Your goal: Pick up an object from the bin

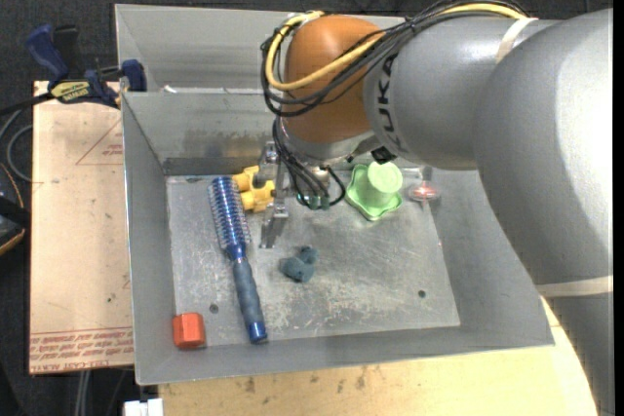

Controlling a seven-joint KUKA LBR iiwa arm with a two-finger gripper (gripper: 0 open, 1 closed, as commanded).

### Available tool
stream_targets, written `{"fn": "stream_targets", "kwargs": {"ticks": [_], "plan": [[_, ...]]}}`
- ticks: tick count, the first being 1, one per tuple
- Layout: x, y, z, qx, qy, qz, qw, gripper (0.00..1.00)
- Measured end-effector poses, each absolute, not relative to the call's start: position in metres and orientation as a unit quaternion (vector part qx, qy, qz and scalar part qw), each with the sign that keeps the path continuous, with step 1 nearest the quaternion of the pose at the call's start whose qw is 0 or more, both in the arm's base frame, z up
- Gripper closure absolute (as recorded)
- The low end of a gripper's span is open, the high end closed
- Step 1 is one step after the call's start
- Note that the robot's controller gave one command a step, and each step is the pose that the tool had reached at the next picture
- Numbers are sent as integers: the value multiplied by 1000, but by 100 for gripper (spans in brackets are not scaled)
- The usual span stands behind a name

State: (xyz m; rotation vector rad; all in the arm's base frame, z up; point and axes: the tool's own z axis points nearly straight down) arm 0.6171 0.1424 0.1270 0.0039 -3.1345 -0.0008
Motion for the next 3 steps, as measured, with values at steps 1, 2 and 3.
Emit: {"fn": "stream_targets", "kwargs": {"ticks": [1,2,3], "plan": [[657,130,137,97,-995,0,-3,0],[647,203,85,-133,-991,-1,0,0],[648,218,134,-156,-988,-2,-3,0]]}}
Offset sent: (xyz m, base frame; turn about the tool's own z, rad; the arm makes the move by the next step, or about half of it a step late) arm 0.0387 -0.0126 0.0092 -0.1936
